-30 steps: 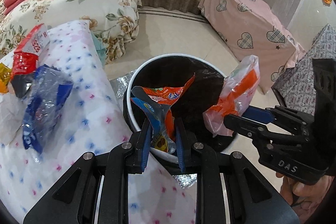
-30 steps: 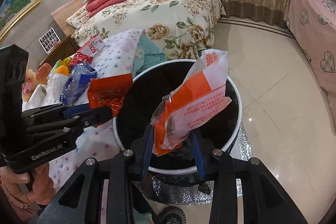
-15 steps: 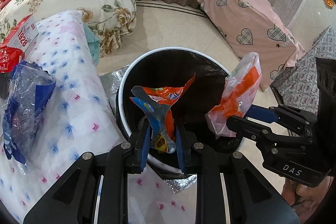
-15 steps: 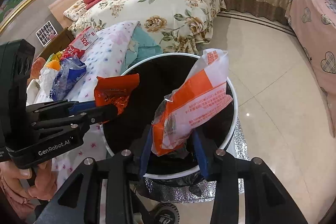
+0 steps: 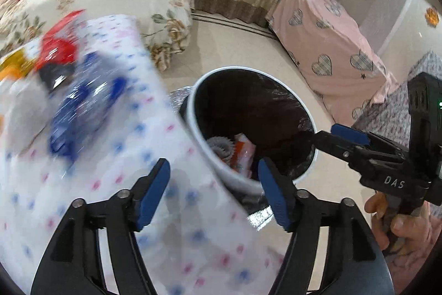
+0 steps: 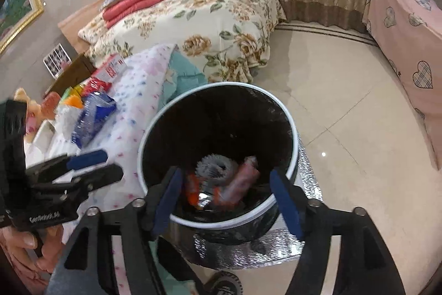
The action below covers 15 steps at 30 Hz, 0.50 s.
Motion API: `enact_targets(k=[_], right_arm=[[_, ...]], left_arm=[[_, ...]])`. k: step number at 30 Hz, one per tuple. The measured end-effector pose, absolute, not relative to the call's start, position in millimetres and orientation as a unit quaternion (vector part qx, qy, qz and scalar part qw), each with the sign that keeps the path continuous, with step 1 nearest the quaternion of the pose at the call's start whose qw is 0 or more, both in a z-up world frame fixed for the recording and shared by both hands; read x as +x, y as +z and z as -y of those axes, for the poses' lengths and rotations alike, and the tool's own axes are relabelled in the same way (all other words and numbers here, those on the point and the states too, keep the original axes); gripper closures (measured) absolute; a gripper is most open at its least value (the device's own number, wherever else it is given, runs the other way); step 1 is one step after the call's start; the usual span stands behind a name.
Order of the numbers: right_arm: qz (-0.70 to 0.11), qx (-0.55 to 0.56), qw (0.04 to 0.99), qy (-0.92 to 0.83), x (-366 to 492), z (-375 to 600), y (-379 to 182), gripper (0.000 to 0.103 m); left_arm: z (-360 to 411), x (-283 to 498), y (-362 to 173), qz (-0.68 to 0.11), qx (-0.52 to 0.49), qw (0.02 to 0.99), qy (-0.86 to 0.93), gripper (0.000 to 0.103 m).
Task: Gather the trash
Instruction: 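Move both tools back over the table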
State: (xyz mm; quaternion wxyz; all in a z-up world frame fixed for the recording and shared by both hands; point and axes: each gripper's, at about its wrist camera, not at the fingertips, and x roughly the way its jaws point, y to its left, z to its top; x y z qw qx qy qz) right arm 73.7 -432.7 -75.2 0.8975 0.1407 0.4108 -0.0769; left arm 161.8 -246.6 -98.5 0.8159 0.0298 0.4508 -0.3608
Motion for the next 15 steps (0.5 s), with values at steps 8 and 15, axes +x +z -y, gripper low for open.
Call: enact_targets(k=[8, 15], right_arm=[[-0.379, 0.163, 0.909, -0.058, 68, 386, -67, 0.022], [-0.357, 0.18, 0.917, -0.018, 82, 341, -69, 0.022]], left_arm=[[168, 147, -96, -0.442, 0.003, 0.851, -0.283, 0.025], [100, 150, -94, -0.413, 0.004, 0.895, -0.168, 0.025]])
